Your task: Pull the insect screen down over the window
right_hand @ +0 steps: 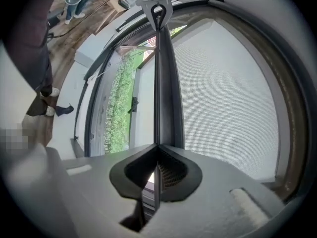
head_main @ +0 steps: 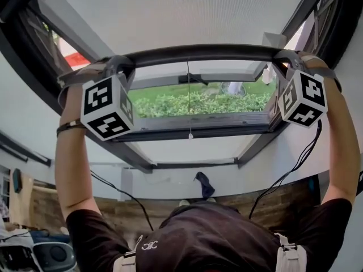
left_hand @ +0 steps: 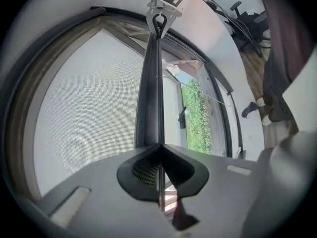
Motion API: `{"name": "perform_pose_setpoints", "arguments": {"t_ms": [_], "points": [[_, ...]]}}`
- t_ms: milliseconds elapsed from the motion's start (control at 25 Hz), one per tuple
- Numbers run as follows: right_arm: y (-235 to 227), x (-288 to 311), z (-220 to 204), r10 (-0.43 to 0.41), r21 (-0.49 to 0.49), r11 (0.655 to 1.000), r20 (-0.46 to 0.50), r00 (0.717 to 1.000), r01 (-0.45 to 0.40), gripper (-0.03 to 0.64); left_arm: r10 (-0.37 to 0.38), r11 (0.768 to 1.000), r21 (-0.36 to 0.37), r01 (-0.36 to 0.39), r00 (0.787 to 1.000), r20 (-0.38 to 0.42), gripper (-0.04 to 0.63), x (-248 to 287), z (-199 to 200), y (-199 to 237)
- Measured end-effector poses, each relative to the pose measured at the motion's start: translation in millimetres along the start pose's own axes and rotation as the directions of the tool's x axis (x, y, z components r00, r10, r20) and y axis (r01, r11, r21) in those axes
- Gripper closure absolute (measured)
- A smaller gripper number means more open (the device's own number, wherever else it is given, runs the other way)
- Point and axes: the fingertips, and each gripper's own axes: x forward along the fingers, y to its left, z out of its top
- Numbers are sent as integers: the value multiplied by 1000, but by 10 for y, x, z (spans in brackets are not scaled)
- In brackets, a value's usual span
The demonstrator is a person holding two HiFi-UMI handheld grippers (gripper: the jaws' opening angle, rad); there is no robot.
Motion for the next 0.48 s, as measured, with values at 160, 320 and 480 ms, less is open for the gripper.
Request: {"name": "perform_pose_setpoints", "arguments": {"t_ms": [160,320,480], "points": [[130,47,18,174,4,985,-22,985,-174,601,-151,988,-16,151,988,17,565,51,-20,-103],[205,68,25,261,20,965,-21,965,-261,600,-196,980,-34,197,980,35,565,76,3,-155],[247,95,37,273,20,962,-12,962,-273,600,-184,982,-37,186,982,43,565,101,-2,-220]]}}
